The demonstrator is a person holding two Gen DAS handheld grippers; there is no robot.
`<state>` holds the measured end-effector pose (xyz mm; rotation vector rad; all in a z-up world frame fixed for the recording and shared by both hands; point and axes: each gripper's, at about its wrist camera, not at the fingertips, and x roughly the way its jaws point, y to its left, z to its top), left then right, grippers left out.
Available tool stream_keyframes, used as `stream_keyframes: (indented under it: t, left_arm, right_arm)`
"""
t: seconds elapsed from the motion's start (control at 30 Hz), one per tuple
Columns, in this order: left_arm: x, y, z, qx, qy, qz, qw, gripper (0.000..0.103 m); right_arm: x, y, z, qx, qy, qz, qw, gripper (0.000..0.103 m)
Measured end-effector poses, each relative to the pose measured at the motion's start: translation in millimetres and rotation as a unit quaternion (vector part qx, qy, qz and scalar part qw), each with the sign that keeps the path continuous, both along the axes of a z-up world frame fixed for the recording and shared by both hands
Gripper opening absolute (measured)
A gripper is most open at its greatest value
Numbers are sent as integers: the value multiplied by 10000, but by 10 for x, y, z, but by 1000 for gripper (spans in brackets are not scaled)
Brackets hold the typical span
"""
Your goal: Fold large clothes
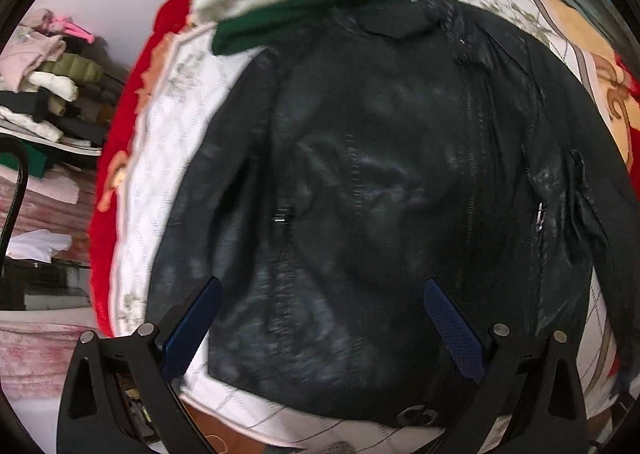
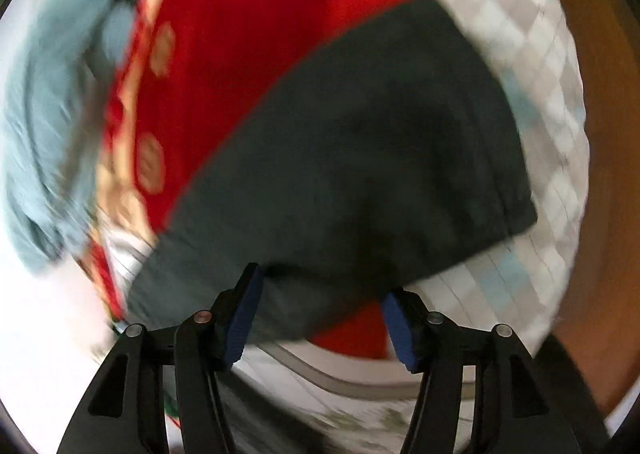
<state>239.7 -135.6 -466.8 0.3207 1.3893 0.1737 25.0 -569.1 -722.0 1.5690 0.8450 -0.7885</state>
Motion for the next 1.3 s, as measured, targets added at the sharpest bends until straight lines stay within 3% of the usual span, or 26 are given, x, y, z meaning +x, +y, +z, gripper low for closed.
stream_keyframes:
  t: [0.13,0.23,0.3,0.37,0.47,0.53,0.67,0.7,0.73,0.87,0.97,1.13,1.23,1.3]
  left_arm:
    - [96,-235,-210,-219,81,-132,9996,103]
    - [108,-360,-316,-388,99,-194,9990,103]
    - [140,-440,-410,-426,136,-266,9986,103]
    - [134,-491,-496,-435,159,-339,9984,103]
    - [134,-503,-560,-459,156,-398,9980,103]
    - [156,-474,-607,-432,117,-412,9981,103]
    - [247,-365,-662,-413,104,-263,9987,103]
    - [280,-311,-656,-417,70,-213,9989,103]
    - [319,-254,-633,-415,8,-156,9990,103]
    - [401,-39,-531,-414,-178,67,9990,103]
    - [434,146,-481,-465,-229,292,9982,103]
    - [457,540,-399,-513,-284,722,9957,103]
    - [412,837,-346,-525,-338,1069,9923,103]
    - [371,1083,-323,-519,-350,1320,9893,103]
  right_arm:
    - [74,-13,217,-587,-294,-136,9977,49]
    - [130,-45,59,-562,-212,-11,9982,54]
    - [151,-106,-172,-397,-363,-143,9984,59]
    - [197,-143,-215,-426,-501,-360,9972,60]
    - [232,-147,-43,-841,-819,-662,9909,45]
    - [390,-171,-6,-967,-874,-431,9905,45]
    - [697,-220,-289,-680,-622,-167,9956,44]
    - [757,-229,-243,-754,-560,-132,9955,24]
    - [777,-250,-137,-883,-572,-77,9944,12]
    - [881,-187,419,-1420,-698,-45,9874,7]
    - [1177,-20,989,-2000,-763,447,9758,6]
    - [1892,501,1660,-2694,-792,1560,9470,6]
    - [2520,1065,1876,-3006,-743,2466,9183,5]
    - [2957,1596,1902,-3161,-652,3177,8916,5]
